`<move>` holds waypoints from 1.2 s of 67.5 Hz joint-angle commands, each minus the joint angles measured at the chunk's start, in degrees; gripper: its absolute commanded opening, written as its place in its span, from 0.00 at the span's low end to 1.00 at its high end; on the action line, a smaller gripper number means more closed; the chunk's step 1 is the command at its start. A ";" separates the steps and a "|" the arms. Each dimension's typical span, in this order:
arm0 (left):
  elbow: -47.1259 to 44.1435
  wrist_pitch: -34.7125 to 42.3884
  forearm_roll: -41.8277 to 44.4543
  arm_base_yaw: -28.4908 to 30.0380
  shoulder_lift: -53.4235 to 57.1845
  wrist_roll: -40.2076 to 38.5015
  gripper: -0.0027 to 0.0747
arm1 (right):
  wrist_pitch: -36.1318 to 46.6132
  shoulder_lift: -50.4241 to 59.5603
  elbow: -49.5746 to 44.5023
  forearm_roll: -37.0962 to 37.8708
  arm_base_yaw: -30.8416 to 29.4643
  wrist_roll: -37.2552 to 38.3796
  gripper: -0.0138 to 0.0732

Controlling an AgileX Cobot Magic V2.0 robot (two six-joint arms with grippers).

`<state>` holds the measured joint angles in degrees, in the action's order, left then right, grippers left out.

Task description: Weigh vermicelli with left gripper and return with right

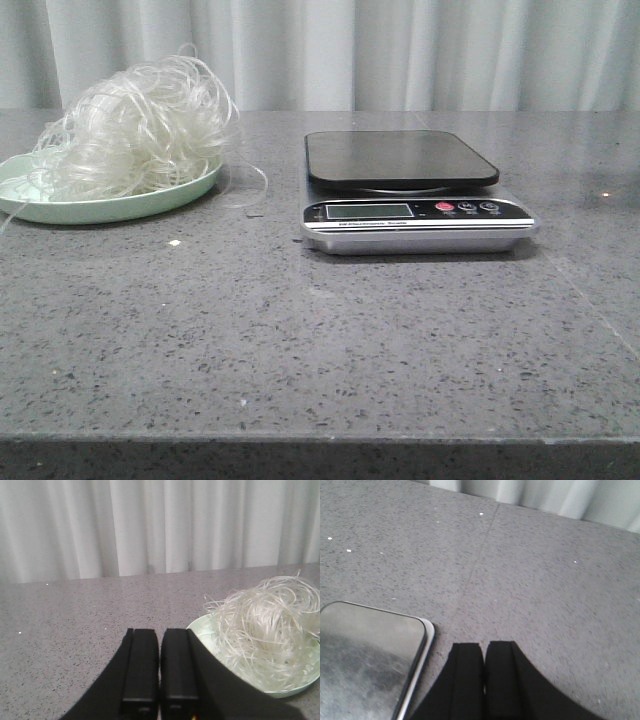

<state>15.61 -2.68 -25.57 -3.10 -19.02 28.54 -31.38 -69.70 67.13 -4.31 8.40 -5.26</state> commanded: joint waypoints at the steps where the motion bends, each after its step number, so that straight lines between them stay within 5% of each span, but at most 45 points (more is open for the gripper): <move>1: 1.55 4.31 -1.12 0.23 -0.32 -0.44 0.21 | 11.46 7.74 -7.51 -2.04 -1.99 -0.05 0.33; 18: 1.55 4.31 -3.10 0.23 -0.32 -0.44 0.21 | 25.40 23.43 -28.63 -5.51 -5.17 -0.05 0.33; 33: 1.55 4.31 -3.10 0.23 -0.32 -0.44 0.21 | 27.73 37.10 -40.74 -5.46 -5.31 -0.05 0.33; 60: 1.55 4.31 -3.10 0.23 -0.32 -0.44 0.21 | 27.08 60.51 -51.19 -4.85 -5.31 -0.10 0.33; 81: 1.55 4.31 -3.10 0.23 -0.32 -0.44 0.21 | 27.25 62.17 -52.00 -4.13 -5.31 -0.10 0.33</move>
<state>15.61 -2.47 -28.11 -3.10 -19.02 28.54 -8.55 -7.04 13.73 -9.03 3.48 -4.99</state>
